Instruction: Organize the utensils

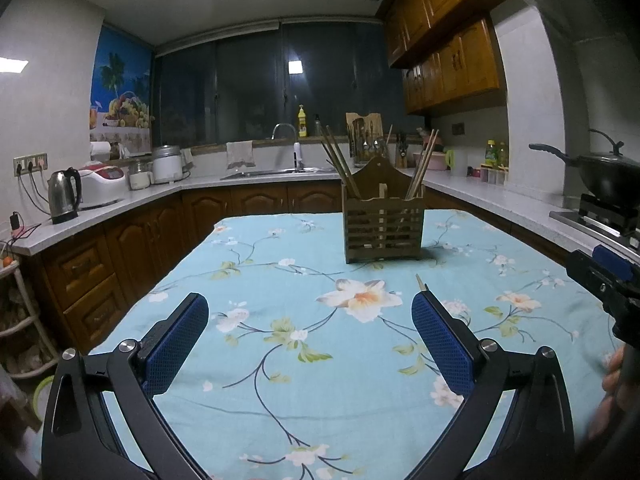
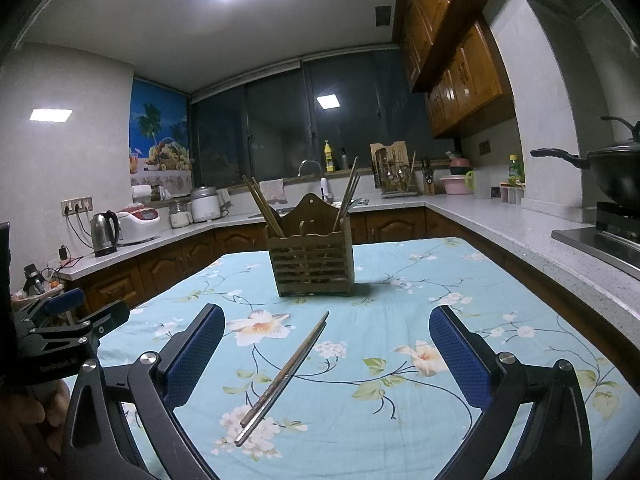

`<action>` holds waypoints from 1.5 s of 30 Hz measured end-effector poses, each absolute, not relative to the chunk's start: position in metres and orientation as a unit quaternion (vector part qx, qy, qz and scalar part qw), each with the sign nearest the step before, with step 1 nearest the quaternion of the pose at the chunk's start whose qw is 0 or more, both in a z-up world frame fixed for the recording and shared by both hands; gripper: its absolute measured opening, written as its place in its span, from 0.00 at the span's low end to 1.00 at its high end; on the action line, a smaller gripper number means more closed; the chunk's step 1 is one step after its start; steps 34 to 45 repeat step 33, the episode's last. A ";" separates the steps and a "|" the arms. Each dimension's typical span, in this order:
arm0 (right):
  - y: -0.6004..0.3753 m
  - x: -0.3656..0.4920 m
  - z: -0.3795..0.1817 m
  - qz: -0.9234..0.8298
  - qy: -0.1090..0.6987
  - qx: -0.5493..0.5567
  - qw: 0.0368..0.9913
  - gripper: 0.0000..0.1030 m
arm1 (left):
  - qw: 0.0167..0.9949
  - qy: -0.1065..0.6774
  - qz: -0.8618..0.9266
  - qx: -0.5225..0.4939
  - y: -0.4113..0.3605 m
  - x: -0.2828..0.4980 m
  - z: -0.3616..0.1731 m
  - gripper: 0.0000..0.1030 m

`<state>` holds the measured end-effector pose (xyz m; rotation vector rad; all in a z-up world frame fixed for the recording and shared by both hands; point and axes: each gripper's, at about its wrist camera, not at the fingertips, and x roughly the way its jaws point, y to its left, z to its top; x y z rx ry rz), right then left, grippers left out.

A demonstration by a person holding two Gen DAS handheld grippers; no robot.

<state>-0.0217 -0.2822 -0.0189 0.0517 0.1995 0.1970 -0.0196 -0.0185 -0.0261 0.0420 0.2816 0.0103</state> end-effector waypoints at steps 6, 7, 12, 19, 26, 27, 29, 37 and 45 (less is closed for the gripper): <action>-0.282 -0.021 -0.019 0.097 0.102 0.025 0.990 1.00 | 0.990 0.138 0.007 0.022 -0.020 -0.020 -0.026 1.00; -0.282 -0.020 -0.020 0.097 0.102 0.025 0.990 1.00 | 0.990 0.137 0.006 0.021 -0.019 -0.020 -0.026 1.00; -0.280 -0.018 -0.021 0.096 0.108 0.025 0.989 1.00 | 0.990 0.142 0.001 0.019 -0.018 -0.014 -0.031 1.00; -0.280 -0.009 -0.021 0.098 0.122 0.025 0.987 1.00 | 0.988 0.156 -0.001 0.014 -0.014 -0.010 -0.031 1.00; -0.281 -0.001 -0.017 0.100 0.129 0.028 0.986 1.00 | 0.986 0.167 -0.007 0.013 -0.012 -0.004 -0.027 1.00; -0.281 -0.001 -0.016 0.100 0.130 0.029 0.986 1.00 | 0.986 0.167 -0.009 0.013 -0.012 -0.005 -0.026 1.00; -0.282 0.000 -0.016 0.100 0.131 0.028 0.986 1.00 | 0.986 0.165 -0.013 0.013 -0.013 -0.005 -0.025 1.00; -0.283 0.006 -0.015 0.102 0.142 0.032 0.984 1.00 | 0.985 0.167 -0.020 0.019 -0.016 -0.004 -0.023 1.00; -0.283 0.006 -0.015 0.102 0.142 0.032 0.984 1.00 | 0.985 0.167 -0.020 0.019 -0.016 -0.004 -0.023 1.00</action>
